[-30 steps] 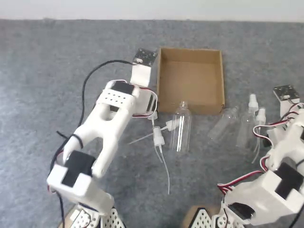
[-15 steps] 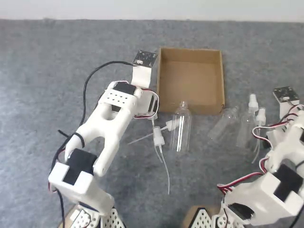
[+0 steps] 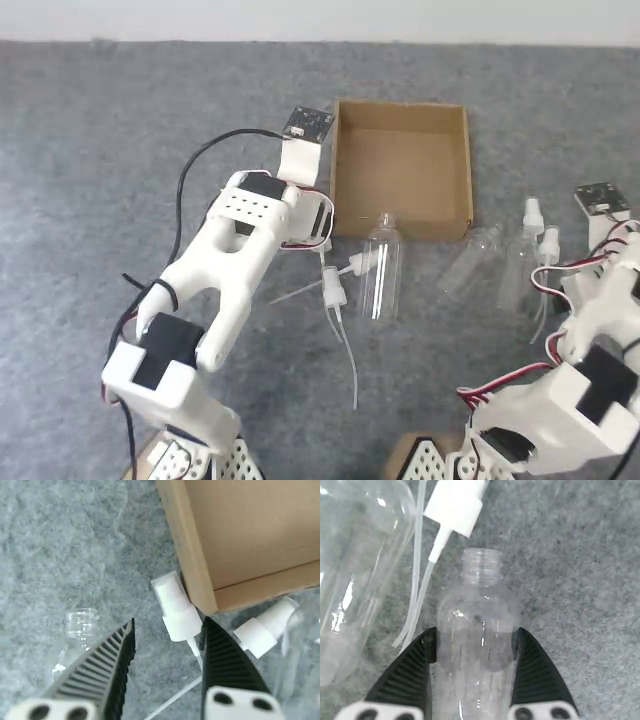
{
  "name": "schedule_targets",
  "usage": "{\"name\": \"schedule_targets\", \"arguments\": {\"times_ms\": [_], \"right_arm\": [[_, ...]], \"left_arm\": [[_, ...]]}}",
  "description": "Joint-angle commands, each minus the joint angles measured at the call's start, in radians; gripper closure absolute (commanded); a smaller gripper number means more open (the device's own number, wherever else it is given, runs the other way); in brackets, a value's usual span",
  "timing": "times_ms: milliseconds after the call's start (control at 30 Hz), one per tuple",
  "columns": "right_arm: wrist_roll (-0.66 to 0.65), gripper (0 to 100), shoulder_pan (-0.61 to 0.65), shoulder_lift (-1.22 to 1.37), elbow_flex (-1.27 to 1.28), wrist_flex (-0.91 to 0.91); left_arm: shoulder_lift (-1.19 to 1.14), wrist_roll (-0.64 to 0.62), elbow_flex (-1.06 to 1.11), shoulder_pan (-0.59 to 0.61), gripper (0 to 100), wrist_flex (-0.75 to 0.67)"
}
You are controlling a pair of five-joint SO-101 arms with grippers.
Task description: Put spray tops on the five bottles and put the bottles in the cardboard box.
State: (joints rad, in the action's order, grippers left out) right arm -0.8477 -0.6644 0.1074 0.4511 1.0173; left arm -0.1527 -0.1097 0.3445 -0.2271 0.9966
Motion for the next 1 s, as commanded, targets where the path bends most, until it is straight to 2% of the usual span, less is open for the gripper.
{"name": "schedule_targets", "arguments": {"times_ms": [0,467,667,967], "right_arm": [[-0.005,99.3,-0.013,-0.002,0.035,-0.005],[-0.011,99.3,-0.013,-0.01,0.031,-0.012],[-0.011,99.3,-0.013,-0.001,0.035,-0.074],[-0.011,99.3,-0.013,-0.005,0.037,-0.079]], "left_arm": [[0.015,0.014,-0.05,0.003,81,0.005],[-0.147,0.008,-0.142,-0.005,81,-0.018],[-0.232,0.014,-0.193,-0.003,81,-0.023],[-0.316,0.014,-0.311,0.021,82,0.037]]}}
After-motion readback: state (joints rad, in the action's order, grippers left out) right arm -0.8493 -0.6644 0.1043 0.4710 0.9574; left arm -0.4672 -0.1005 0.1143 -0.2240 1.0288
